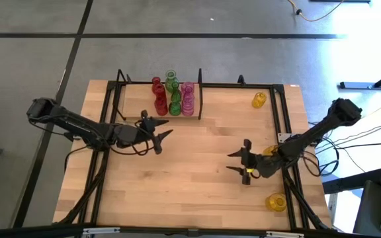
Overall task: Sort vases onto shelf
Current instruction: Put the middle yellow vase on the shelf
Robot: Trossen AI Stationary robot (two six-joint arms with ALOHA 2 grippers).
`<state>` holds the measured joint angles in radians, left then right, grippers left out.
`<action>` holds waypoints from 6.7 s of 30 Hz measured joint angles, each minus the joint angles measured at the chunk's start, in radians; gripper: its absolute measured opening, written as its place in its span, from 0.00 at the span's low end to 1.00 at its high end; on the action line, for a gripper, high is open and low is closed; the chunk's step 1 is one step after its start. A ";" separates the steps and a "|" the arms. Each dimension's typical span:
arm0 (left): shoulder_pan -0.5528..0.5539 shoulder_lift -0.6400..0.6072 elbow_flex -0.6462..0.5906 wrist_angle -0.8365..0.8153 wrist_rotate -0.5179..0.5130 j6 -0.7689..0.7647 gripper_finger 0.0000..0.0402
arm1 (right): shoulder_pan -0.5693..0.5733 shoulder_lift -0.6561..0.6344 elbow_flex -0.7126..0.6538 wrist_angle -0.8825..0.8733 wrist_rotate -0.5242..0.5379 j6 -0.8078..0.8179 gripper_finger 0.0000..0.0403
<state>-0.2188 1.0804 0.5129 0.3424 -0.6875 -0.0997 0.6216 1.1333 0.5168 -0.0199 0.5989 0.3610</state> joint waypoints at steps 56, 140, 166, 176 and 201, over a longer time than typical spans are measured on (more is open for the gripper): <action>-0.044 -0.001 0.000 -0.010 -0.002 -0.002 0.49 | -0.127 -0.264 0.249 -1.365 -0.494 0.986 0.40; -0.044 -0.001 0.000 -0.012 -0.002 -0.002 0.49 | -0.253 0.632 0.855 -0.757 -0.343 -0.258 0.00; -0.044 -0.001 0.000 -0.012 0.006 -0.002 0.49 | -0.263 0.685 0.933 -0.697 -0.357 -0.261 0.35; -0.044 0.008 0.000 0.035 0.135 -0.003 0.49 | -0.122 0.475 0.845 -0.760 -0.196 -0.204 0.37; -0.029 0.225 0.068 0.232 0.277 0.023 0.52 | 0.026 0.107 -0.225 0.380 -0.022 0.069 0.37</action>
<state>-0.2473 1.3052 0.5808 0.5746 -0.4102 -0.0769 0.6476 1.2406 0.2918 0.3601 0.5766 0.4303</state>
